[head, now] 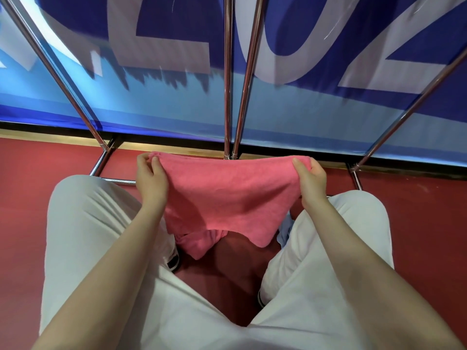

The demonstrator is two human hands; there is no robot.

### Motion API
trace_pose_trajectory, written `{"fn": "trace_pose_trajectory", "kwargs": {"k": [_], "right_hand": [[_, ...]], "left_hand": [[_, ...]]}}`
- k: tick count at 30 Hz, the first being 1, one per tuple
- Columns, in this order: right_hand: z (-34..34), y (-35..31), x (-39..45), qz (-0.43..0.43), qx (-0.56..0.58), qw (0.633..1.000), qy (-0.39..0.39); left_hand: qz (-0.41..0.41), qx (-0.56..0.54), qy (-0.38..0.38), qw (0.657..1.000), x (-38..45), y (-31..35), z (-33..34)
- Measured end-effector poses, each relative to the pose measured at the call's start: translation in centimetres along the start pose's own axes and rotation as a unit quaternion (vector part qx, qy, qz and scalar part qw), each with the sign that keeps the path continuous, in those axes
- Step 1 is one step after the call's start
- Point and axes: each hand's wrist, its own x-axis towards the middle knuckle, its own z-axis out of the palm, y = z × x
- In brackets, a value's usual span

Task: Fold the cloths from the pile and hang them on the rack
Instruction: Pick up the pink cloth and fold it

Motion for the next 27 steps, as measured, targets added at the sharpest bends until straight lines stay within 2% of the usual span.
{"fn": "trace_pose_trajectory", "kwargs": {"k": [2, 4, 10, 17, 22, 25, 27], "right_hand": [[-0.1, 0.2, 0.4, -0.002, 0.002, 1.000, 0.011], [0.0, 0.6, 0.6, 0.002, -0.001, 1.000, 0.015], [1.1, 1.3, 0.1, 0.006, -0.022, 0.999, 0.022], [2.5, 2.3, -0.3, 0.038, -0.008, 0.997, 0.067], [3.7, 4.1, -0.5, 0.092, -0.056, 0.987, 0.118], [4.2, 5.2, -0.8, 0.149, -0.062, 0.976, 0.148], [4.8, 5.4, -1.2, 0.174, -0.075, 0.972, 0.141]], "left_hand": [[0.029, 0.033, -0.001, 0.999, 0.0, -0.3, -0.1], [0.025, 0.040, -0.005, 0.999, 0.3, -0.5, -0.1], [-0.100, -0.075, -0.010, 0.992, 0.2, -0.3, 0.2], [-0.137, -0.145, 0.039, 0.979, -0.4, 0.5, 0.5], [-0.232, -0.153, 0.022, 0.960, -1.1, 0.0, 1.1], [-0.333, -0.153, -0.020, 0.930, -1.2, -0.5, 1.7], [-0.381, -0.189, -0.046, 0.904, -2.0, -0.2, 2.1]]}}
